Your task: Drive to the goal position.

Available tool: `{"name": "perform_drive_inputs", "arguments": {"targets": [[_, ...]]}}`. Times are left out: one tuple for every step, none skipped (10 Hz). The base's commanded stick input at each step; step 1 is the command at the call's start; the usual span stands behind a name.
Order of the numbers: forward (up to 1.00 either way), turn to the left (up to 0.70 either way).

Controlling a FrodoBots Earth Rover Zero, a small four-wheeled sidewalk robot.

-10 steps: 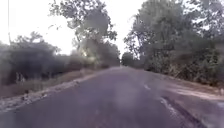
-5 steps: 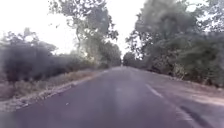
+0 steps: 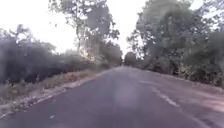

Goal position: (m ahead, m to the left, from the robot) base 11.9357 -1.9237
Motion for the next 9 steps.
{"name": "perform_drive_inputs", "arguments": {"targets": [[1.0,0.0],[1.0,0.0],[1.0,0.0],[1.0,0.0],[1.0,0.0],[1.0,0.0],[1.0,0.0],[1.0,0.0],[1.0,0.0]]}}
